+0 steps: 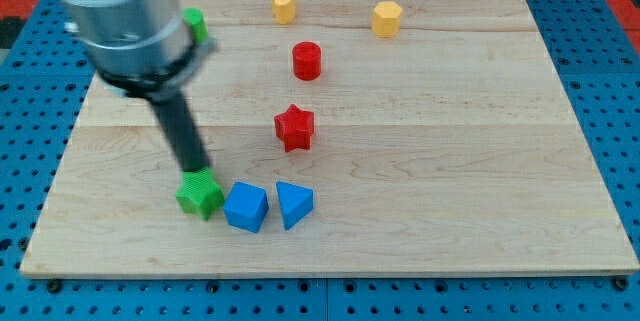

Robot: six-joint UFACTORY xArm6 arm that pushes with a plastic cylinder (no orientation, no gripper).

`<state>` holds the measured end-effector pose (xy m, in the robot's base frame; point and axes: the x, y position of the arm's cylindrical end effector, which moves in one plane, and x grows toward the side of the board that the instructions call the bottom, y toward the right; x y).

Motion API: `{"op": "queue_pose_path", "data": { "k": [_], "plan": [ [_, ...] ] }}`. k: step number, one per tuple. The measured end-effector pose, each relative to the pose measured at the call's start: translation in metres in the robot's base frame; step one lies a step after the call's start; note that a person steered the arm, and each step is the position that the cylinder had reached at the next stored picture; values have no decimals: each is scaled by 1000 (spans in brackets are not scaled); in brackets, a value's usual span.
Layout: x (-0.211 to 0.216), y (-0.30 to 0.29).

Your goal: Move green circle to the green star

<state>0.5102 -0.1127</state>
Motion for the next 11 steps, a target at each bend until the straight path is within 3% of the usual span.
{"op": "queue_pose_path", "data": {
  "k": [1,2,3,4,5,6,7,8,9,10,11],
  "plan": [
    [-45,-28],
    [-120,-102],
    [-208,-130],
    [-256,-108],
    [-226,-41],
    [-151,-20],
    [-201,-37],
    [-201,31],
    [-133,18],
    [-102,1],
    [-132,-25]
  ]
}}
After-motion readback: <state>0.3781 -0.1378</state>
